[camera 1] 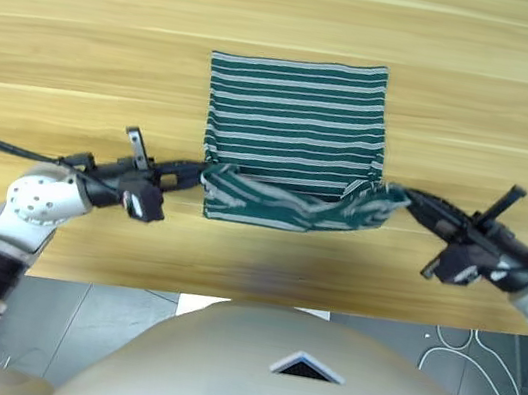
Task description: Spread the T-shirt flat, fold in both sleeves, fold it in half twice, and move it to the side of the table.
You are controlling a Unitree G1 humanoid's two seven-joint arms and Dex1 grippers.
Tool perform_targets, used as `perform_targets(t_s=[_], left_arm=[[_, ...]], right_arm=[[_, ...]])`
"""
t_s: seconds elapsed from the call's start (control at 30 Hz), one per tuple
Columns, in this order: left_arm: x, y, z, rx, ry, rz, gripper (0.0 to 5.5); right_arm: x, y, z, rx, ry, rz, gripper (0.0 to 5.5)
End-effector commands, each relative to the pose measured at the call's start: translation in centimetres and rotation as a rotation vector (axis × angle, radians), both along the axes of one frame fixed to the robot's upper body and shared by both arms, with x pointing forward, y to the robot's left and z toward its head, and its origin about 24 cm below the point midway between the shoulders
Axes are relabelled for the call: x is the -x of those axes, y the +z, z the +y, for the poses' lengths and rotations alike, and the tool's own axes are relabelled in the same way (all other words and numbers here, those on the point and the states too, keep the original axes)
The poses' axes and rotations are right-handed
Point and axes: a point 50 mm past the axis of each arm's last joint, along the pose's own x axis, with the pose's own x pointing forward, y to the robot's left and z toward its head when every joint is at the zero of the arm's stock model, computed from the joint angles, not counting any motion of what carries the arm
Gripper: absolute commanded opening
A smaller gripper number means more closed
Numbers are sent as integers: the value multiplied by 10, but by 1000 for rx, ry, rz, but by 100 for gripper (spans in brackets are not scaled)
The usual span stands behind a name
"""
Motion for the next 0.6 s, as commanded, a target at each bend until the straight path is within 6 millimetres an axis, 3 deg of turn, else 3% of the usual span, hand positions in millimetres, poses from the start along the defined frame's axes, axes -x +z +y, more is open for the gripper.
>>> perform_targets(t_s=[0.03, 0.27, 0.37, 0.6], left_arm=[[-40, -5, 5, -3, 129, -37, 4], [-82, -1, -2, 41, 224, -95, 4], [-102, -12, -6, -40, 293, -102, 4], [-131, -21, -10, -46, 451, -116, 4]], right_arm=[[-47, -2, 6, 18, -114, -77, 0], [-95, -6, 18, 34, -213, -128, 0], [-116, -14, 20, 59, -273, -137, 0], [-144, -30, 35, 31, -316, -124, 0]])
